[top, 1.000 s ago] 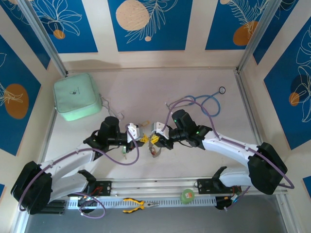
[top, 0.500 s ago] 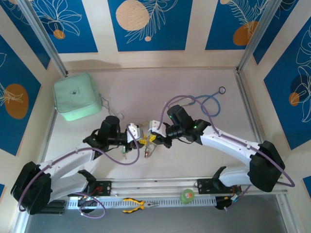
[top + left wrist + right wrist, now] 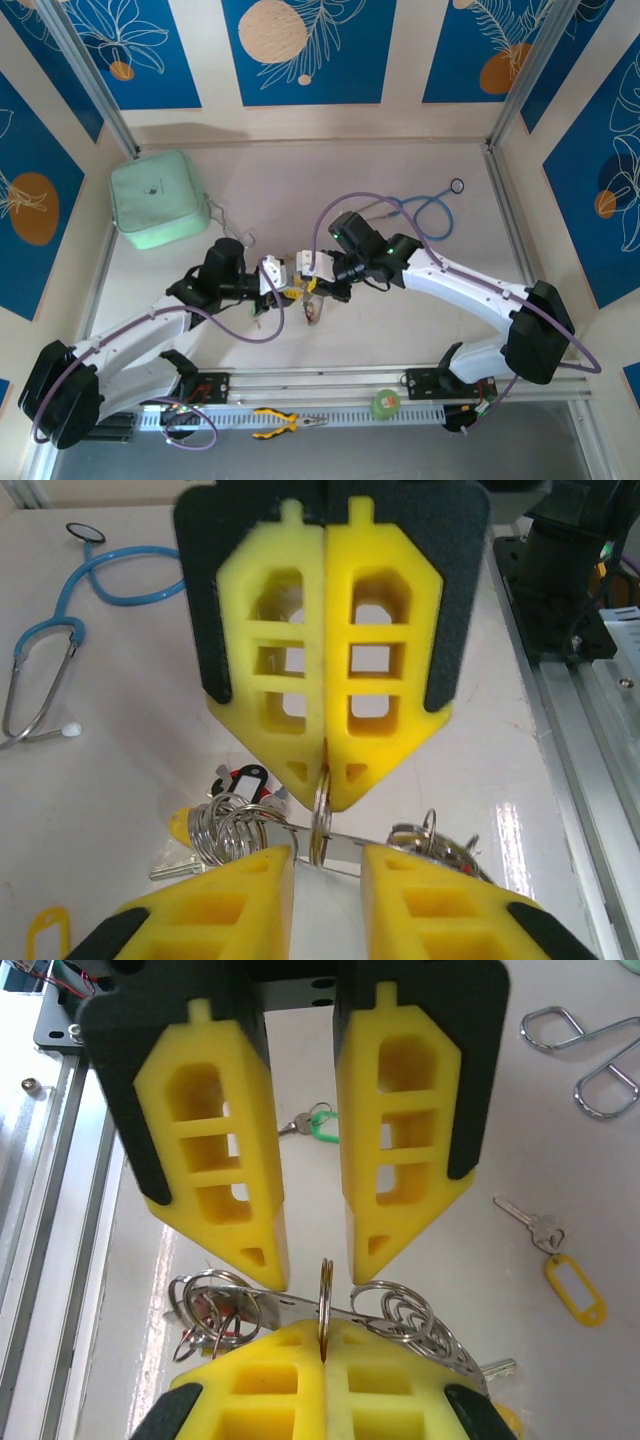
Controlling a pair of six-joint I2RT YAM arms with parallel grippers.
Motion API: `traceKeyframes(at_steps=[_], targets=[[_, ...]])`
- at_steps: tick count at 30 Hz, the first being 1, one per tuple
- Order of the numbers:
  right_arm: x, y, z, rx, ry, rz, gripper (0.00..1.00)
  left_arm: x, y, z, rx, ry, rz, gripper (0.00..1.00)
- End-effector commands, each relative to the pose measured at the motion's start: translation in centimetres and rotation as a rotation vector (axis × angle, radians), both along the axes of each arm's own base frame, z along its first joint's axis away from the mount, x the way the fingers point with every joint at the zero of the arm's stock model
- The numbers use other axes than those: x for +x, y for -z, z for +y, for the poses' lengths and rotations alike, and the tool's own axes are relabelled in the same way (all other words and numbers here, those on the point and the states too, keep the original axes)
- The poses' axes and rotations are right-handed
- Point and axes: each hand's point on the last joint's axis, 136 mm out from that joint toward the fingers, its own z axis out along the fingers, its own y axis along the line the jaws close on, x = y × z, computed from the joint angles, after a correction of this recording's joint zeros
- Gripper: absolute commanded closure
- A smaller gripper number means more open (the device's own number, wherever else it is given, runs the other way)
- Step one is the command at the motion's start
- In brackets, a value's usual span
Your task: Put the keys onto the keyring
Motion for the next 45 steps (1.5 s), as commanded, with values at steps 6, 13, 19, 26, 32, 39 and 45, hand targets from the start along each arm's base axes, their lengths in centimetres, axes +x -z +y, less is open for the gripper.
traceKeyframes(at_steps=[6, 13, 19, 26, 32, 39, 45], targets=[[-0.9, -0.6, 1.0, 0.013, -0.044, 0.003, 1.00, 0.3, -1.5, -0.3, -0.034, 0.011, -0.046, 0.88], [0.1, -1.8, 0.8, 0.133, 0.042, 0.009, 0.90, 0.0, -1.7, -0.4, -0.059, 0.008, -0.027, 1.00], [0.1, -2.2, -0.4, 0.323, 0.108, 0.099, 0.67, 0.7, -2.2, -0.6, -0.175, -0.064, 0.016, 1.00], [0.2, -1.2, -0.9, 0.426, 0.160, 0.120, 0.66, 0.8, -2.3, -0.6, -0.231, -0.088, 0.042, 1.00], [0.4, -0.8, -0.5, 0.439, 0.159, 0.111, 0.66, 0.7, -2.2, -0.6, -0.230, -0.085, 0.044, 1.00], [0.8, -0.6, 0.1, 0.437, 0.160, 0.104, 0.72, 0.6, -2.3, -0.6, -0.234, -0.078, 0.043, 1.00], [0.7, -1.0, 0.4, 0.449, 0.148, 0.104, 0.96, 0.6, -2.0, -0.6, -0.221, -0.079, 0.045, 1.00]])
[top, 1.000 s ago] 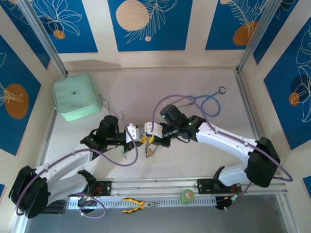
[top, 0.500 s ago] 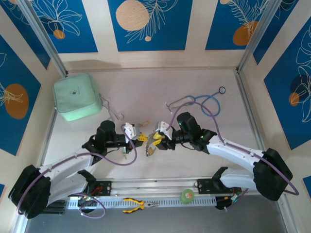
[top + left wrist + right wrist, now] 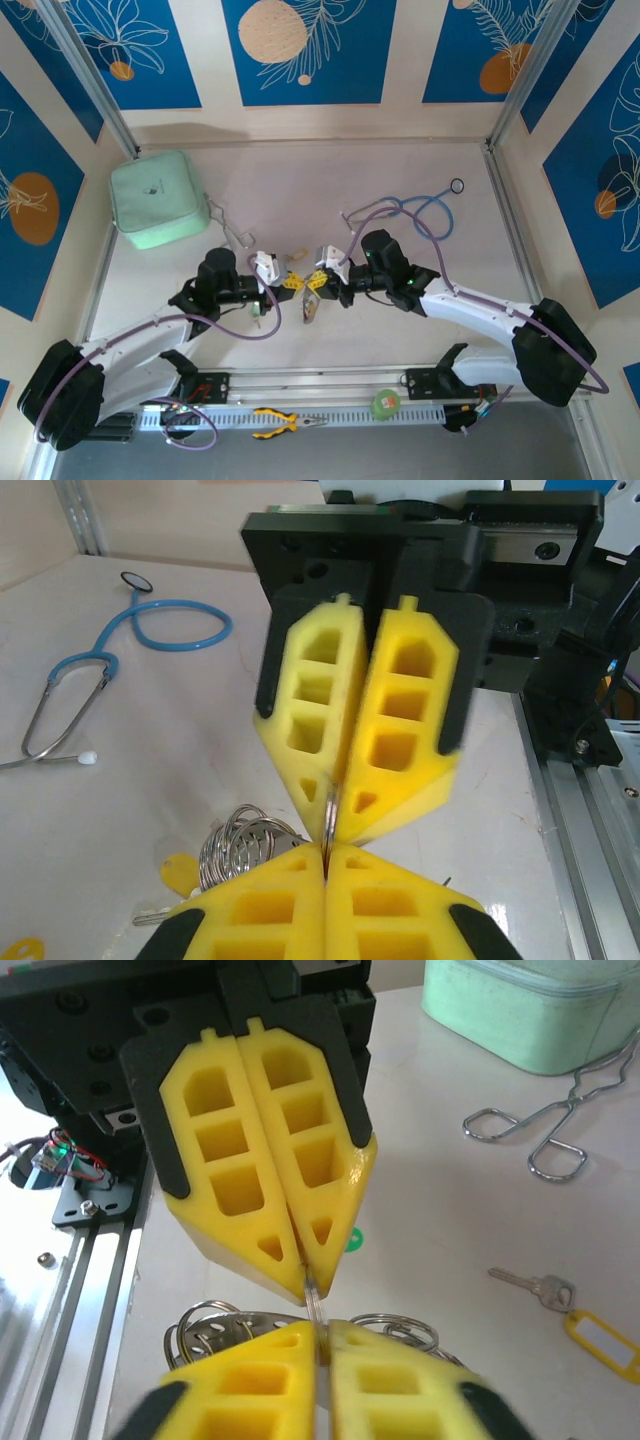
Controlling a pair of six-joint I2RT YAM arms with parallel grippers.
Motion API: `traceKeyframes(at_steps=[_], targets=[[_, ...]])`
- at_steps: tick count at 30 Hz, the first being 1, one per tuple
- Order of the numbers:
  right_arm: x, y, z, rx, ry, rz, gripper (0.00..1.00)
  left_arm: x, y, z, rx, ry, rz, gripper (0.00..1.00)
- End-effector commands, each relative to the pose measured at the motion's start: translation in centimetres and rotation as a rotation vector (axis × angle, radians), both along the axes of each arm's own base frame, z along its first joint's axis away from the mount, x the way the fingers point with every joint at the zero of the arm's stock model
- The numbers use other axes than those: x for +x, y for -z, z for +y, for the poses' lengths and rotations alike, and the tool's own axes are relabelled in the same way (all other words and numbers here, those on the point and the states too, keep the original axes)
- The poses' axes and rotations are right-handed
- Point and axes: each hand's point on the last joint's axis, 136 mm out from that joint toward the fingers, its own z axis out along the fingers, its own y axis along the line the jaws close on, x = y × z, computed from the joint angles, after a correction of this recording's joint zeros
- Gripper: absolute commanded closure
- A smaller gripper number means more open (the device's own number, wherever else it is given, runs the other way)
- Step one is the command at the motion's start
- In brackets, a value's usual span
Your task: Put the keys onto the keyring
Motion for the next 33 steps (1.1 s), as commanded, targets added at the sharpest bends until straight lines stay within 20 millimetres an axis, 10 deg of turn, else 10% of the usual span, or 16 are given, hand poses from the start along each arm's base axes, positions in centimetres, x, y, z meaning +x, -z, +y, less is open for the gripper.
traceKeyframes(at_steps=[1, 7, 16, 33], targets=[[-0.2, -1.0, 0.5, 0.025, -0.023, -0.019, 1.00, -0.1, -0.8, -0.1, -0.020, 0.012, -0.032, 1.00], [-0.5, -0.3, -0.1, -0.139, -0.045, -0.078, 1.00, 0.2, -0.5, 0.5, 0.059, -0.007, -0.064, 0.73], [-1.2, 0.2, -1.5, -0.439, -0.141, -0.119, 1.00, -0.3, -1.0, 0.8, 0.140, 0.032, -0.110, 0.70], [-1.2, -1.6, 0.9, -0.445, -0.182, -0.163, 1.00, -0.3, -1.8, -0.1, 0.061, 0.059, -0.101, 0.77]])
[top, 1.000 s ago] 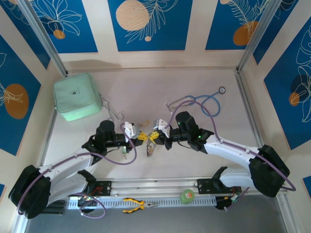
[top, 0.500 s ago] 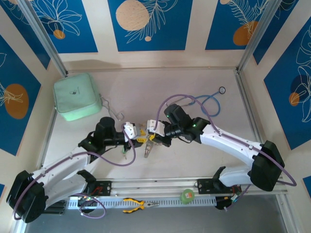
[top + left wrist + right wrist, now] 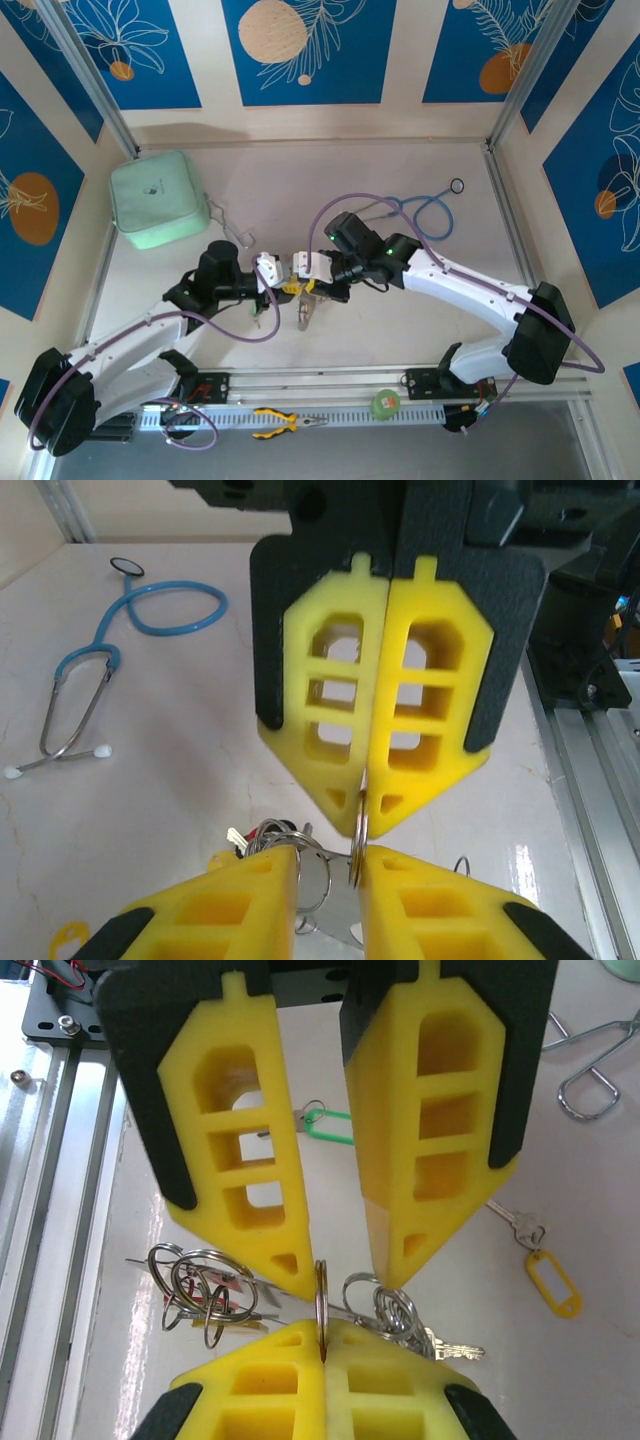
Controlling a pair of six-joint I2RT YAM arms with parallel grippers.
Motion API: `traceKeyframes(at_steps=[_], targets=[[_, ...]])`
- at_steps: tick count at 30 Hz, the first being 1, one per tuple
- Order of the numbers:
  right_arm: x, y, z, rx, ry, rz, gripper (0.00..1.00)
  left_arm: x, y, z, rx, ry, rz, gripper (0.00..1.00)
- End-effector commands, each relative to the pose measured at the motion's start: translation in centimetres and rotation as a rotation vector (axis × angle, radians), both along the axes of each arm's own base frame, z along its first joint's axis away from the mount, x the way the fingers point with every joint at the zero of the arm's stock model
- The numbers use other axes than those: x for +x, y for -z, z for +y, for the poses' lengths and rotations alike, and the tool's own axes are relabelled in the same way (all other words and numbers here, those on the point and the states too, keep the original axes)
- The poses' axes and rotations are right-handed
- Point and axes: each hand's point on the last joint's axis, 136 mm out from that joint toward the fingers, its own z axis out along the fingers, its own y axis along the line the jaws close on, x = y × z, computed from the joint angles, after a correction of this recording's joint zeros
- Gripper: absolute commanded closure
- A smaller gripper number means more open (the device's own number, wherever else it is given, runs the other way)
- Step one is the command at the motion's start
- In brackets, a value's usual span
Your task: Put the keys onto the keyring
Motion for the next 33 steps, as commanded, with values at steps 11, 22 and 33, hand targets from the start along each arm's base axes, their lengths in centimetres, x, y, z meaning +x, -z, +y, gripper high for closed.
traceKeyframes(at_steps=[11, 22, 33], targets=[[0.4, -2.9, -0.1, 0.276, 0.074, 0.069, 0.75, -0.2, -1.3, -0.5, -0.077, 0.024, -0.007, 1.00], [0.3, -1.3, -1.5, 0.492, 0.139, 0.109, 0.72, 0.1, -2.0, -0.8, -0.263, -0.022, 0.068, 1.00], [0.6, -1.4, -0.6, 0.517, 0.122, 0.134, 0.74, -0.3, -2.0, -1.0, -0.272, 0.010, 0.073, 1.00]])
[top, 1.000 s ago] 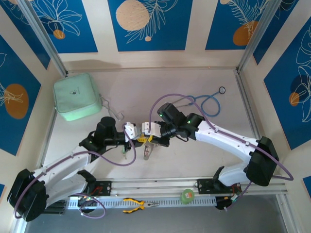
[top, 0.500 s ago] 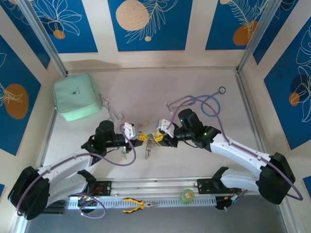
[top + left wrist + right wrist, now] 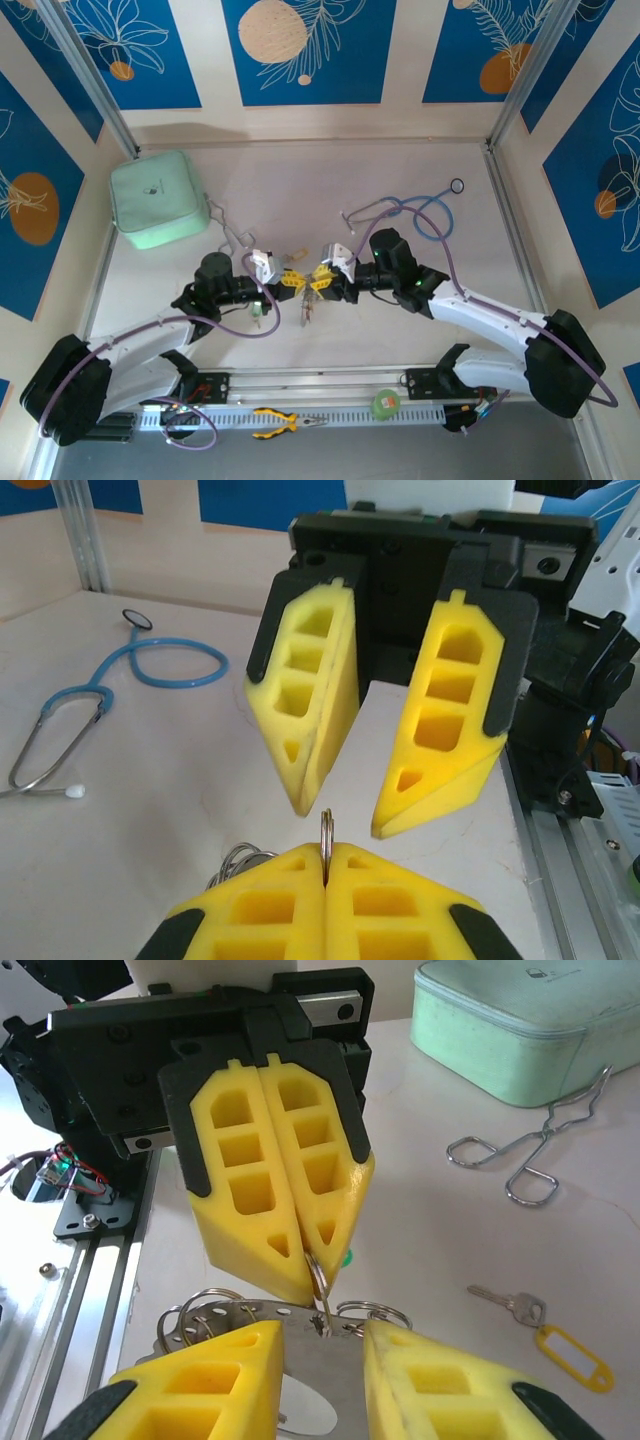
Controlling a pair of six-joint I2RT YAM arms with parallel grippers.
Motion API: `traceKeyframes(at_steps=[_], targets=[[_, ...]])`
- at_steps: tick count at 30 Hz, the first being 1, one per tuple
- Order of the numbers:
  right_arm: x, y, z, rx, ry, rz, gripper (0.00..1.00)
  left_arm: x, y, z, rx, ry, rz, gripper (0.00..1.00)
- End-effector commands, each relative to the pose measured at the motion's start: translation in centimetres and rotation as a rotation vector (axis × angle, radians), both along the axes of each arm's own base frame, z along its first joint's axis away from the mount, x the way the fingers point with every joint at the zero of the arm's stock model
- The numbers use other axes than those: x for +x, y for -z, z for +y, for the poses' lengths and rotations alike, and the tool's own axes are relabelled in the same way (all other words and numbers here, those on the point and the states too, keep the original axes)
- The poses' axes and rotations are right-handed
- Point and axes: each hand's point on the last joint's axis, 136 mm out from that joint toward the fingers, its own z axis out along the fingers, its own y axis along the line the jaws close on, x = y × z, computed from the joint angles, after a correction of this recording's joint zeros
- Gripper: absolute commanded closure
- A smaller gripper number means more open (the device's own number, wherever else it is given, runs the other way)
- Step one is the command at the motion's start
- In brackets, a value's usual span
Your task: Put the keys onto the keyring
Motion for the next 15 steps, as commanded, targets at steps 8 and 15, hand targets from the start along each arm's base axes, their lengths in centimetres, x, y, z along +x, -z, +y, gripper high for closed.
traceKeyframes(at_steps=[8, 15], targets=[[0.08, -0.77, 1.03, 0.042, -0.038, 0.014, 0.81, -0.59, -1.39, -0.45, -0.053, 0.057, -0.033, 1.00], [0.07, -1.13, 1.22, 0.048, -0.057, 0.017, 1.00, -0.38, -1.30, -0.41, -0.048, 0.045, -0.033, 1.00]])
